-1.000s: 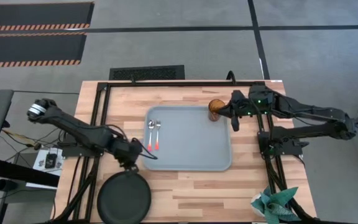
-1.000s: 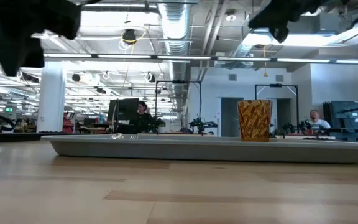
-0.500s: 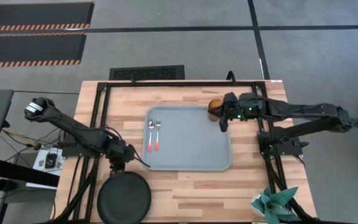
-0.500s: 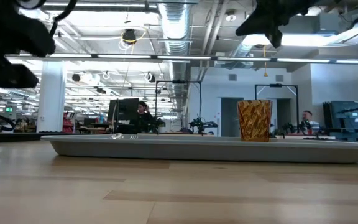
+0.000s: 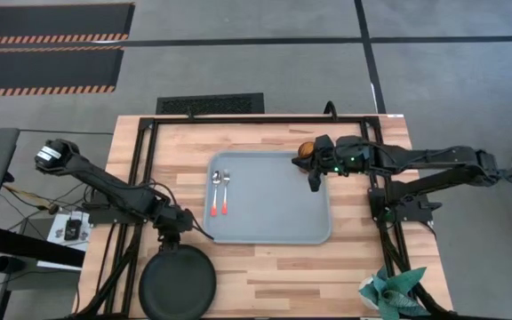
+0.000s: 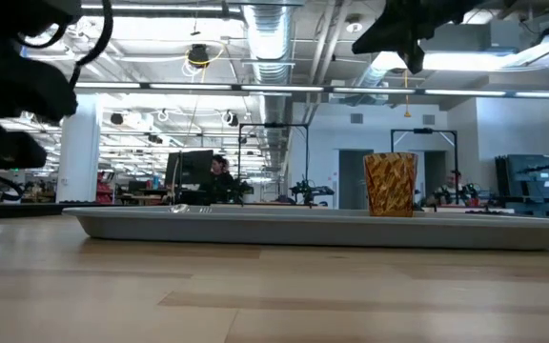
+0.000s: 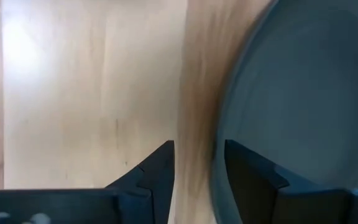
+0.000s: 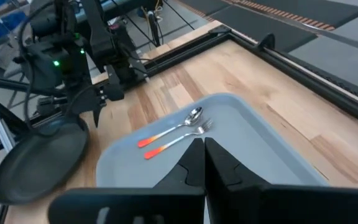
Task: Pick and place plate/cup/fork/spoon on tray
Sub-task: Put the black plate on the gray serving tray to the right of the orange fork
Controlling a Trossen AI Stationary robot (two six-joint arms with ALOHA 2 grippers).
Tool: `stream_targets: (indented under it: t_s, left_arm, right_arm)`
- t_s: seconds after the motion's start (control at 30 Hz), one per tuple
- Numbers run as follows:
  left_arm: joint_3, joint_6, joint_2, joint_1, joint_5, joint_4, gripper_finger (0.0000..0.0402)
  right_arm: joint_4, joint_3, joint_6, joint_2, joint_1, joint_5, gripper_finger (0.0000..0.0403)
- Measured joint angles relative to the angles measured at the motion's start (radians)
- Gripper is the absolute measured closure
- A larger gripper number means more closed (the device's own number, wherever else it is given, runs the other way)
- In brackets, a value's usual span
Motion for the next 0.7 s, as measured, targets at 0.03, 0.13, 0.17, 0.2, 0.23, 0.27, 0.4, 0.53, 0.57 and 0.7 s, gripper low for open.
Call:
stream_targets:
  t_s: [0.03,0.13,0.17,0.2,0.23,0.27,0.4,0.53,0.57,0.7]
  left_arm:
    - [-0.007,-0.01,0.0,0.0,0.0,0.001,0.0276]
    - [-0.02,-0.014,0.0,0.0,0.017,0.02,0.0276]
    - [-0.022,-0.01,0.0,0.0,0.022,0.032,0.0276]
    - [-0.024,0.003,0.0,0.0,0.025,0.043,0.0276]
    - [-0.026,0.015,0.0,0.0,0.025,0.054,0.0276]
    - [-0.032,0.022,0.0,0.0,0.025,0.063,0.0276]
    - [-0.061,0.011,0.0,0.0,0.032,0.081,0.0277]
    - [-0.07,0.003,0.0,0.0,0.051,0.083,0.0301]
    - [-0.07,0.006,0.0,0.0,0.051,0.085,0.0312]
    - [-0.07,0.011,0.0,-0.001,0.052,0.084,0.0367]
  right_arm:
    - [0.002,0.0,0.0,-0.001,0.0,0.0,0.0393]
    - [0.0,0.0,-0.013,-0.001,-0.001,-0.003,0.0393]
    - [0.0,0.0,-0.016,-0.001,-0.001,-0.003,0.0393]
    - [0.001,0.0,-0.019,-0.001,-0.001,-0.003,0.0393]
    - [0.001,0.0,-0.018,-0.001,-0.001,-0.003,0.0393]
    - [0.0,0.0,-0.018,-0.001,-0.001,-0.003,0.0393]
    - [0.001,0.0,-0.018,-0.001,-0.001,-0.003,0.0393]
    - [0.005,0.0,-0.018,-0.001,-0.001,-0.004,0.0393]
    - [0.005,0.0,-0.018,-0.001,-0.001,-0.004,0.0393]
    - [0.005,0.0,-0.018,-0.001,-0.001,-0.004,0.0393]
